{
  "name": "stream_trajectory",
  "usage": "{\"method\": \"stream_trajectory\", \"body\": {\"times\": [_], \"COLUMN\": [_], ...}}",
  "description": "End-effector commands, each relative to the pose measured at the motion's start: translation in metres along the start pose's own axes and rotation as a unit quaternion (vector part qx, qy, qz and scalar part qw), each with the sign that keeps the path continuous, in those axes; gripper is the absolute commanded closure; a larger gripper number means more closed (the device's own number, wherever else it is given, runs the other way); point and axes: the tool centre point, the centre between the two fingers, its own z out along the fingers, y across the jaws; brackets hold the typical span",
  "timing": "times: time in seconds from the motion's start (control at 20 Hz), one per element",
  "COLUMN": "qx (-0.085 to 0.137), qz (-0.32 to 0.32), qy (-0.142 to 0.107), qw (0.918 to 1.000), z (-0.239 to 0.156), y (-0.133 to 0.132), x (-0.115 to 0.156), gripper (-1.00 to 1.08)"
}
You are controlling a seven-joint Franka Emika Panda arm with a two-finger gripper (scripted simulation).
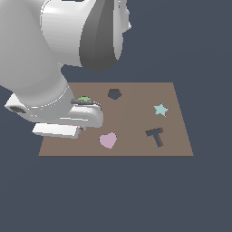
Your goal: Insert a designated object into the corresponding slot on a board.
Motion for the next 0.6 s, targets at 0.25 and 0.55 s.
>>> {"method": "stream_trajectory", "body": {"times": [0.25, 0.55], "qx": [-0.001, 0.000], "qz": [-0.135, -0.264], "qy": [-0.013, -0.024], "qw": [0.9908, 0.9642], "z": [0.008, 0.014], "y": [-0.005, -0.012], "x": [-0.017, -0.033], "gripper": [1.08, 1.08]}}
